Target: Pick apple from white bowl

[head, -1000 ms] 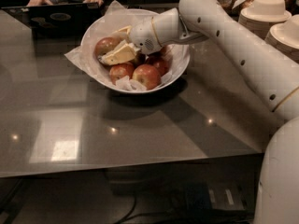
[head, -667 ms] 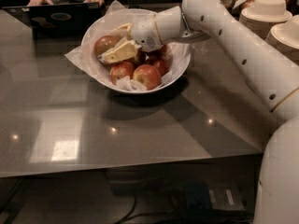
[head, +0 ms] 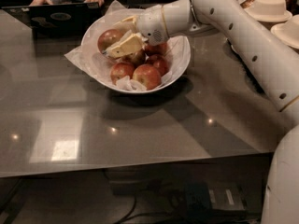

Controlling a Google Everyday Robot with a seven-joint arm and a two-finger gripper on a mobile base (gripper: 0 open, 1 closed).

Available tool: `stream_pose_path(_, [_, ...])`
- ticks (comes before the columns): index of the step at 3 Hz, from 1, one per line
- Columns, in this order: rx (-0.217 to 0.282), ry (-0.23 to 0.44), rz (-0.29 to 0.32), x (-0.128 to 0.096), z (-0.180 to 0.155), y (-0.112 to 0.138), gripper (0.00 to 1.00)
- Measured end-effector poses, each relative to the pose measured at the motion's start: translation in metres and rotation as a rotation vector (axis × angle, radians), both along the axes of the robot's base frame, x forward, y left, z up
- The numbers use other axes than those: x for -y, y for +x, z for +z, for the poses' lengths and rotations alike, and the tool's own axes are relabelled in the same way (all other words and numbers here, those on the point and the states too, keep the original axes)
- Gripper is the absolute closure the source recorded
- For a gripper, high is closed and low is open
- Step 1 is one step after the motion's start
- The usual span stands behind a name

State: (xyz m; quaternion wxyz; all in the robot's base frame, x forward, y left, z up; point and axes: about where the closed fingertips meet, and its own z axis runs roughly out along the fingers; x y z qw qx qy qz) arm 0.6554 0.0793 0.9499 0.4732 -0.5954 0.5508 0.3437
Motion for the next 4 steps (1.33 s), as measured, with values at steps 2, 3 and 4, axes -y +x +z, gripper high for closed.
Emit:
stream_pose_path(2, [0.039, -0.109, -0.030, 0.062, 0.028, -0.020, 1.00])
stream_pose_path(3, [0.095, -0.154, -0.047, 0.133, 0.043, -0.065, 1.00])
stream_pose_path(4, [0.098, -0.156, -0.054, 0.140, 0.042, -0.067, 1.00])
